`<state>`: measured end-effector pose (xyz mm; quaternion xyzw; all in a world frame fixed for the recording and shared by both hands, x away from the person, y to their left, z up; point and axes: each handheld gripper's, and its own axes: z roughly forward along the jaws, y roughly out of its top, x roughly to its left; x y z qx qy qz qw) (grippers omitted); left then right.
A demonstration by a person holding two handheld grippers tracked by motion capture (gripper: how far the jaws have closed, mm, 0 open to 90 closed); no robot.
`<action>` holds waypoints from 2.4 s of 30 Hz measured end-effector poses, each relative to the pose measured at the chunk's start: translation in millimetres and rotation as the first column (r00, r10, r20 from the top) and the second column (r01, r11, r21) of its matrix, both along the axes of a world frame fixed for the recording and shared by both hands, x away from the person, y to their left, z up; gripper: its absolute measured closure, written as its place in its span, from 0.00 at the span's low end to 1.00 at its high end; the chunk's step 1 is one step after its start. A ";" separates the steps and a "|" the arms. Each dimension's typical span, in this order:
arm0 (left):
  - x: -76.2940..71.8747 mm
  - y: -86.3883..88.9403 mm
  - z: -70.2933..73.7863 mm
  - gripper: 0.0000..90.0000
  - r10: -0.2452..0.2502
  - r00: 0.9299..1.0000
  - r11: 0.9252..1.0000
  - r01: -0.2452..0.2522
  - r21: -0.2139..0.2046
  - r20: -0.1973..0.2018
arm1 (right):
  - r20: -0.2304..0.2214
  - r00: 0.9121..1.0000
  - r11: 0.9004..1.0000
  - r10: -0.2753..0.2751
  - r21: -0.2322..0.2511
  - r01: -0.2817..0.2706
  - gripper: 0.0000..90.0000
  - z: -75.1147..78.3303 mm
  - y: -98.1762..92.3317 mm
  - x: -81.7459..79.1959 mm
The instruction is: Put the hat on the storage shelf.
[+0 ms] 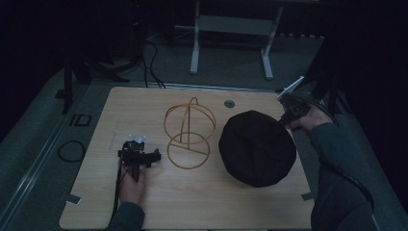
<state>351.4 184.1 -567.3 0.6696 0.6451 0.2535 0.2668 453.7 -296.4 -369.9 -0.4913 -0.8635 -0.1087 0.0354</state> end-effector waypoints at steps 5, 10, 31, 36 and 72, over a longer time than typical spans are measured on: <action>0.0 0.0 0.0 0.01 0.001 1.000 1.000 -0.001 -0.001 0.000 | 0.009 1.000 1.000 -0.011 0.005 0.011 0.86 9.0 -2.1 0.3; 0.0 0.0 0.1 0.01 0.001 1.000 1.000 -0.001 -0.001 0.000 | 0.015 1.000 1.000 -0.019 0.004 0.019 0.86 18.1 -3.7 -0.2; 0.0 0.0 0.2 0.01 -0.001 1.000 1.000 0.001 0.000 -0.002 | 0.038 0.999 1.000 -0.018 0.009 0.018 0.86 54.5 -4.0 -3.8; -0.1 0.0 0.2 0.01 -0.001 1.000 1.000 0.001 0.000 -0.002 | 0.038 0.999 1.000 -0.028 0.015 0.028 0.86 60.4 -2.1 -2.8; -0.1 0.0 0.2 0.01 -0.001 1.000 1.000 0.001 0.000 -0.002 | 0.075 0.982 0.981 -0.176 0.102 0.168 0.86 102.2 18.8 6.3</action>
